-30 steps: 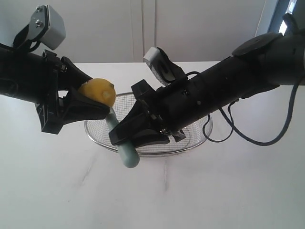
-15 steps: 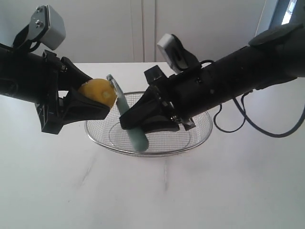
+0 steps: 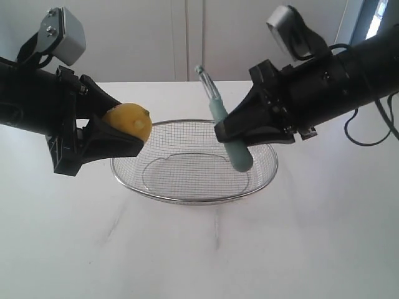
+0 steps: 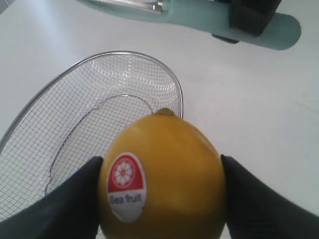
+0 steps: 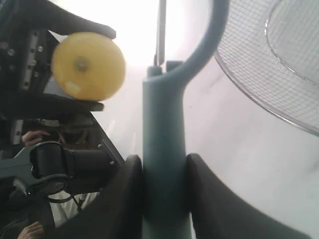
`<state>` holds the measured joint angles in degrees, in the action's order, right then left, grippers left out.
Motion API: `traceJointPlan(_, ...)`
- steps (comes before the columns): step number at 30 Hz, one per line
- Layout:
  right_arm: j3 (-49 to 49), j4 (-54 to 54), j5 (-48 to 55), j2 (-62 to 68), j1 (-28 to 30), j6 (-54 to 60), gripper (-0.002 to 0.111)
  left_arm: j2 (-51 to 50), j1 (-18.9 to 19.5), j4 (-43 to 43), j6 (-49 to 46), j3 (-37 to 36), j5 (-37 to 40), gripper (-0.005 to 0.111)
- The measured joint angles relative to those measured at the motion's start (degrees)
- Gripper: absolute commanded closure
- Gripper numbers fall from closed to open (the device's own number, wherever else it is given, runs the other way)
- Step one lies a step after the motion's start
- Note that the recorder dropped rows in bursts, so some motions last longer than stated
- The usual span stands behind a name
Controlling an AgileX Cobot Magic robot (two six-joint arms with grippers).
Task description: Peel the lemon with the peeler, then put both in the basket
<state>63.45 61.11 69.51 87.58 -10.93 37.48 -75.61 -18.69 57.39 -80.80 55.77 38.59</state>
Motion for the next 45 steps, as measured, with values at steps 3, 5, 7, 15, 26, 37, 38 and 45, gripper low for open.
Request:
traceJointPlan(3,-1.16,-0.55,-0.07,3.46,-0.13,-0.5,0.108,0.0,0.0,0.0,0.0,0.0,0.0,0.107)
traceJointPlan(5,-1.97,-0.06,-0.39,6.72,-1.48,-0.86,0.108,0.0,0.0,0.0,0.0,0.0,0.0,0.107)
traceJointPlan(7,-2.24,0.9,-0.53,9.55,-4.12,-0.86,0.108,0.0,0.0,0.0,0.0,0.0,-0.11,0.107)
traceJointPlan(15,-2.47,6.39,-0.16,13.17,-11.79,-0.73,0.108,0.0,0.0,0.0,0.0,0.0,-0.23,0.107)
traceJointPlan(26,-2.47,12.3,0.07,13.17,-12.52,1.75,0.108,0.0,0.0,0.0,0.0,0.0,-0.23,0.107)
traceJointPlan(37,-2.47,12.63,-0.03,10.43,-12.52,2.12,0.108,0.0,0.0,0.0,0.0,0.0,-0.23,0.107)
traceJointPlan(38,-2.47,12.72,-0.03,10.32,-12.52,2.11,0.108,0.0,0.0,0.0,0.0,0.0,-0.23,0.107)
traceJointPlan(45,-2.47,12.85,-0.03,10.09,-12.52,2.11,0.108,0.0,0.0,0.0,0.0,0.0,-0.23,0.107)
